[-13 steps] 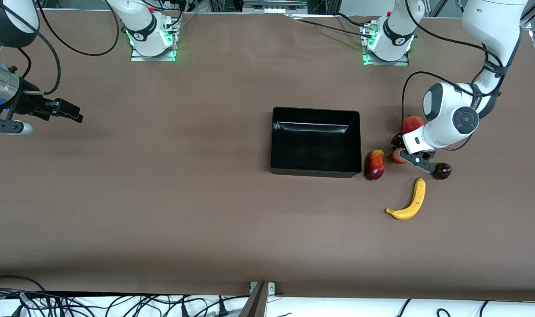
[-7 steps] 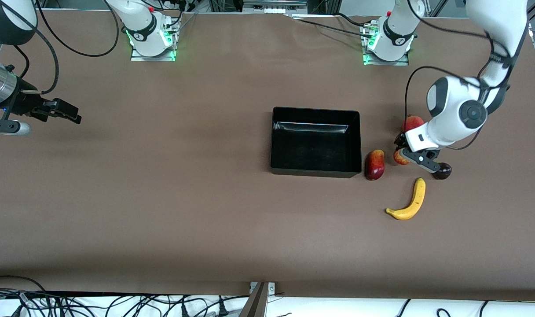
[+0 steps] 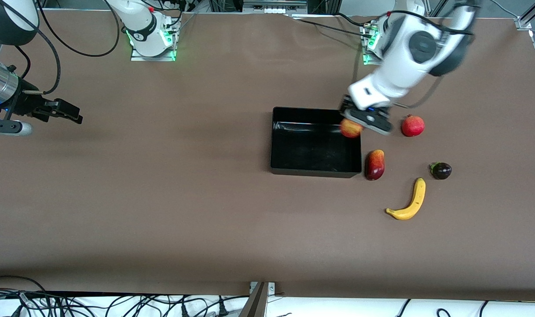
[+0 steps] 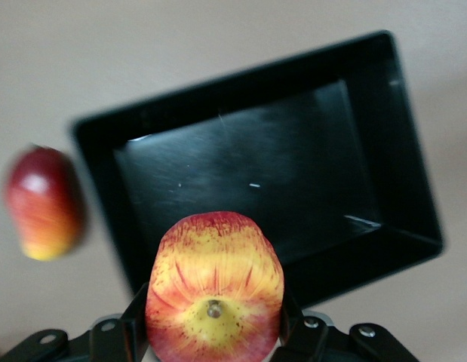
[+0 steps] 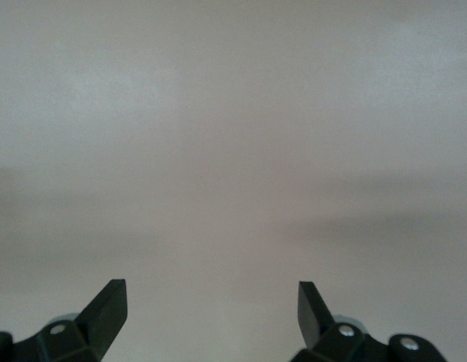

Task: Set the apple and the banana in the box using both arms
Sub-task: 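Lift the apple with the left gripper and carry it over the box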

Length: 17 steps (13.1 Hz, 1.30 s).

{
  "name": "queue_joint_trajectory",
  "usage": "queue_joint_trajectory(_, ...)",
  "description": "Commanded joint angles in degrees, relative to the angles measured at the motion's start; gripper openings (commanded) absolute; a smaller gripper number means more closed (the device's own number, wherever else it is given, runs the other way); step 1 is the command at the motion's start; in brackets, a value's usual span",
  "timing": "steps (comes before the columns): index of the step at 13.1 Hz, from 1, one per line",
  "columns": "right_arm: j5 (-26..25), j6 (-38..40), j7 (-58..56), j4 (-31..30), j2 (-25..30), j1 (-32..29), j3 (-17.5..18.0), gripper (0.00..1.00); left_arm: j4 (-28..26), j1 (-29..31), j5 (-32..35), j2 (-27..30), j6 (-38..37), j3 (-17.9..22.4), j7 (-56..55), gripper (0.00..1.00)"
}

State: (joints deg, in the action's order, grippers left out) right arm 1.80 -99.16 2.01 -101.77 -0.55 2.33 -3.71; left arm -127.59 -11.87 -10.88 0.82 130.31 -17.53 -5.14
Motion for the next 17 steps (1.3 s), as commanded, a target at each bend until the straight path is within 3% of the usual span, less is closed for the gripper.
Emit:
queue_joint_trajectory(1,0.7,1.3,0.3,1.7,-0.8,0.3,-0.3,1.00,4.3,-5.5,-0.8,-6.2,3.4,0.7,-6.9,0.00)
queue_joint_trajectory(4,0.7,1.3,0.3,1.7,-0.8,0.3,-0.3,1.00,12.1,-10.7,-0.6,-17.1,5.6,1.4,-9.8,0.00)
queue_joint_trajectory(7,0.7,1.3,0.3,1.7,-0.8,0.3,-0.3,1.00,18.0,-14.5,-0.6,-24.3,5.9,5.0,-10.6,0.00)
queue_joint_trajectory(11,0.7,1.3,0.3,1.7,-0.8,0.3,-0.3,1.00,18.8,-19.5,-0.7,-29.8,6.9,8.6,-10.7,0.00)
queue_joint_trajectory(15,0.7,1.3,-0.2,1.7,-0.8,0.2,-0.3,1.00,18.8,-21.1,-0.9,-30.6,6.9,9.9,-10.9,0.00)
queue_joint_trajectory(16,0.8,1.3,0.1,1.7,-0.8,0.3,-0.3,1.00,18.8,-21.1,-1.1,-30.6,6.9,9.9,-10.8,0.62)
queue_joint_trajectory(17,0.7,1.3,0.3,1.7,-0.8,0.3,-0.3,1.00,18.7,-21.1,-0.7,-30.6,7.0,9.9,-10.4,1.00)
